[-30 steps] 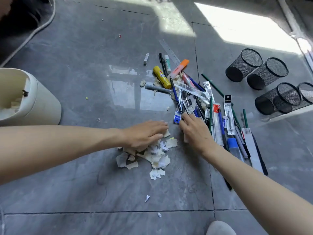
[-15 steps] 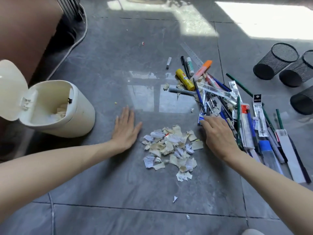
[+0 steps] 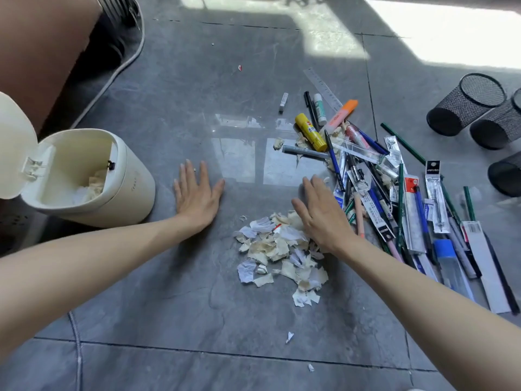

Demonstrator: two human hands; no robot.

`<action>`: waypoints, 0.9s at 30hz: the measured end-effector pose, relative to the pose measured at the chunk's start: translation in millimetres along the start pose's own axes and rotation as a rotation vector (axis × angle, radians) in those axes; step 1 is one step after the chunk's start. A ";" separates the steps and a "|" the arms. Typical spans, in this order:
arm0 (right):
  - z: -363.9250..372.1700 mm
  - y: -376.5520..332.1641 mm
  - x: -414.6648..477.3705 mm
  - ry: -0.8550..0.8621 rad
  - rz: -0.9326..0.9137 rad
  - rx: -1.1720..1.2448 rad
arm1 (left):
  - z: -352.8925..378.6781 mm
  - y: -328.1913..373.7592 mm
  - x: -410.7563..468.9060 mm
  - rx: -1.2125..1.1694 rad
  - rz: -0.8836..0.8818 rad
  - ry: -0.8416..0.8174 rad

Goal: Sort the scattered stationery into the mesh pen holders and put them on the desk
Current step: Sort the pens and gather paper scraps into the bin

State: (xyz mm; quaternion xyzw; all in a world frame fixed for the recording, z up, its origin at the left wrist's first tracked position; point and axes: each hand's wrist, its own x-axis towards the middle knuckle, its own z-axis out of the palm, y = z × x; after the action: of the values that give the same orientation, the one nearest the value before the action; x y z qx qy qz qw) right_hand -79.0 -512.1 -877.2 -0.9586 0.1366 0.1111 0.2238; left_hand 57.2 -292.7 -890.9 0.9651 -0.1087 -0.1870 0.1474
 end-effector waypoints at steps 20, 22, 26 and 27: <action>5.1 3.0 -34.9 0.095 -0.183 0.111 | 29.8 34.2 -73.7 0.011 0.913 -0.451; 21.6 3.6 -55.3 0.102 -0.197 0.165 | 29.8 29.5 -73.3 0.022 0.925 -0.392; 42.3 2.9 -85.3 0.223 -0.178 0.284 | 33.8 26.3 -70.8 0.067 0.826 -0.379; 43.8 3.5 -91.2 0.210 -0.190 0.305 | 35.8 29.5 -75.0 0.073 0.843 -0.436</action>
State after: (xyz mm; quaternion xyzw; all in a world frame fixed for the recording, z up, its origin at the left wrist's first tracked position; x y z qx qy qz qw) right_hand -172.3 -475.7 -892.0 -0.9285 0.0832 -0.0332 0.3604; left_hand -29.4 -309.1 -888.5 0.7797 -0.5257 -0.3051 0.1503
